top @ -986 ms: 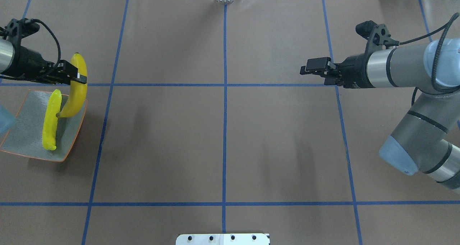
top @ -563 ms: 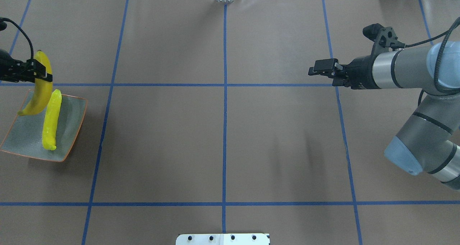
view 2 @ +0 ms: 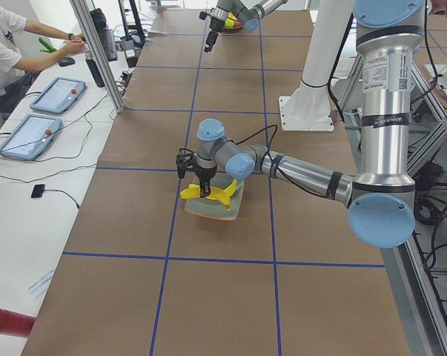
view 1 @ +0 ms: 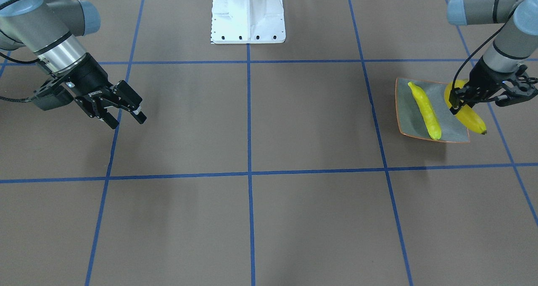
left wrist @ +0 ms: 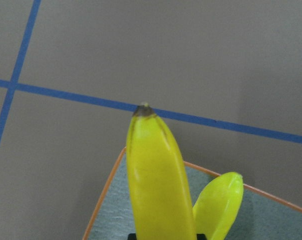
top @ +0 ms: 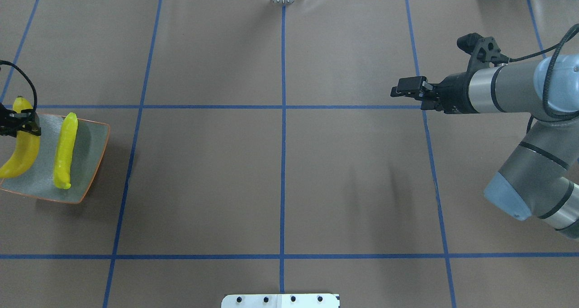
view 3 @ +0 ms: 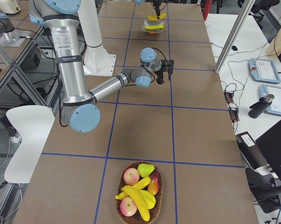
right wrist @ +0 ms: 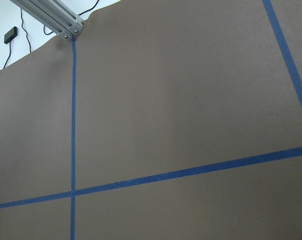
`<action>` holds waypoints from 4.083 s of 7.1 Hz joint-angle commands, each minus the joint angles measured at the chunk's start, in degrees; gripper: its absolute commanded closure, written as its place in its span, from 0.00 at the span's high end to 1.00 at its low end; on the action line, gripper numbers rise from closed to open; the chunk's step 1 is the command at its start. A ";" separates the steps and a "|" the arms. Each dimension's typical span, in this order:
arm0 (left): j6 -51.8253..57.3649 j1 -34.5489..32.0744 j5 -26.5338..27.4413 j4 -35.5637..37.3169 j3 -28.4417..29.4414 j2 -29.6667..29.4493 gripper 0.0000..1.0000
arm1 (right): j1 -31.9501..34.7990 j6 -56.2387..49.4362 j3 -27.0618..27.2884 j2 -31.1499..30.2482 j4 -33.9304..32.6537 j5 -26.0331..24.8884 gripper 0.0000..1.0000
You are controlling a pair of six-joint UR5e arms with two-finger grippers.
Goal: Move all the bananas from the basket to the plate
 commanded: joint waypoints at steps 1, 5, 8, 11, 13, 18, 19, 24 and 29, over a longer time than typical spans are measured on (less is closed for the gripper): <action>-0.12 1.89 0.67 2.99 1.09 -1.27 0.00 | 0.02 -0.05 -0.02 0.03 0.00 -0.08 1.00; 0.50 1.98 0.85 2.90 4.17 -3.64 0.99 | 0.11 -0.05 0.07 0.03 0.00 -0.08 1.00; 0.58 1.80 0.94 2.90 3.12 -3.73 1.00 | 3.00 -0.05 0.94 -1.80 0.09 0.61 1.00; 3.03 1.45 -0.20 2.90 -1.97 -3.64 1.00 | 9.13 -4.57 2.27 -7.07 0.26 4.46 1.00; 4.89 0.66 -3.18 2.20 -4.26 -5.39 1.00 | 17.91 -15.63 1.92 -14.61 0.18 10.09 1.00; 4.10 1.01 -4.95 2.20 -4.80 -8.73 1.00 | 36.47 -42.90 -6.14 -28.71 -5.07 13.46 1.00; 4.10 1.01 -4.95 2.20 -4.54 -9.09 1.00 | 39.11 -50.07 -8.00 -28.62 -9.45 11.54 1.00; 4.01 1.01 -4.95 2.20 -4.71 -9.53 1.00 | 39.49 -52.18 -14.06 -24.32 -24.61 2.29 0.99; 2.08 1.01 -4.86 2.20 -4.97 -10.23 1.00 | 39.49 -52.78 -21.37 -23.26 -24.35 2.55 0.98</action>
